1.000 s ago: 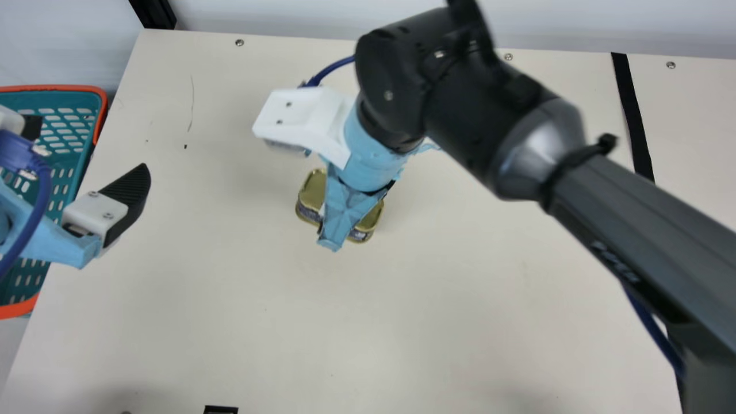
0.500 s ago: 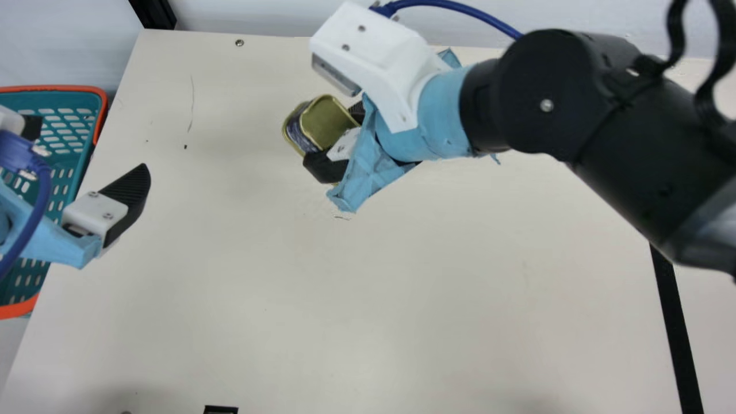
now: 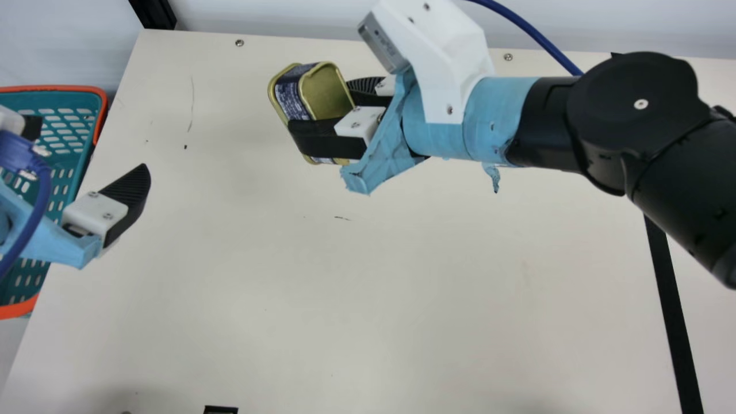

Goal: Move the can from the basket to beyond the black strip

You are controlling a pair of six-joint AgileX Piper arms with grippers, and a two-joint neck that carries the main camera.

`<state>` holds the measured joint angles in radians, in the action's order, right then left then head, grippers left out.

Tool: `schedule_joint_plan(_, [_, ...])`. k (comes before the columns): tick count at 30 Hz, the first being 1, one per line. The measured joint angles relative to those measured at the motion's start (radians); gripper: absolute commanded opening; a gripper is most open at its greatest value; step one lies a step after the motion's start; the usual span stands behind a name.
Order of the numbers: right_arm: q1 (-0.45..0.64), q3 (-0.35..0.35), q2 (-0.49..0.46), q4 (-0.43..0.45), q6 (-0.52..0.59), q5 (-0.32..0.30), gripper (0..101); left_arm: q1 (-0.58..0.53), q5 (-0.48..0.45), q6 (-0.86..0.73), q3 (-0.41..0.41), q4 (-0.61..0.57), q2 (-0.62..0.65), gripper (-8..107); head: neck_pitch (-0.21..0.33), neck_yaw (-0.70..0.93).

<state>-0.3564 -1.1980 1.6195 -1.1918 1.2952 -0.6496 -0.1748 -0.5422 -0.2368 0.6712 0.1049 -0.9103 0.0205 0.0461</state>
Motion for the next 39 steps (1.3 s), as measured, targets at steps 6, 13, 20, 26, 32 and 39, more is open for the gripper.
schedule_joint_plan(6, [0.069,0.033,0.053,-0.179,0.17,-0.053,0,0.0,0.0,0.0,0.0,0.0,0.0,90,0.0,0.0])
schedule_joint_plan(13, [0.122,0.04,0.129,-0.308,0.327,-0.09,0,0.0,0.0,0.0,0.0,0.0,0.0,90,0.0,0.0])
schedule_joint_plan(20, [0.136,0.008,0.208,-0.374,0.416,-0.09,0,0.0,0.0,0.0,0.0,0.0,0.0,90,0.0,0.0])
schedule_joint_plan(26, [0.137,-0.028,0.259,-0.386,0.431,-0.061,0,0.0,0.0,0.0,0.0,0.0,0.0,90,0.0,0.0])
schedule_joint_plan(32, [0.137,-0.064,0.299,-0.387,0.429,-0.048,0,0.0,0.0,0.0,0.0,0.0,0.0,90,0.0,0.0])
schedule_joint_plan(39, [0.134,-0.092,0.327,-0.382,0.419,-0.023,0,0.0,0.0,0.0,0.0,0.0,0.0,90,0.0,0.0])
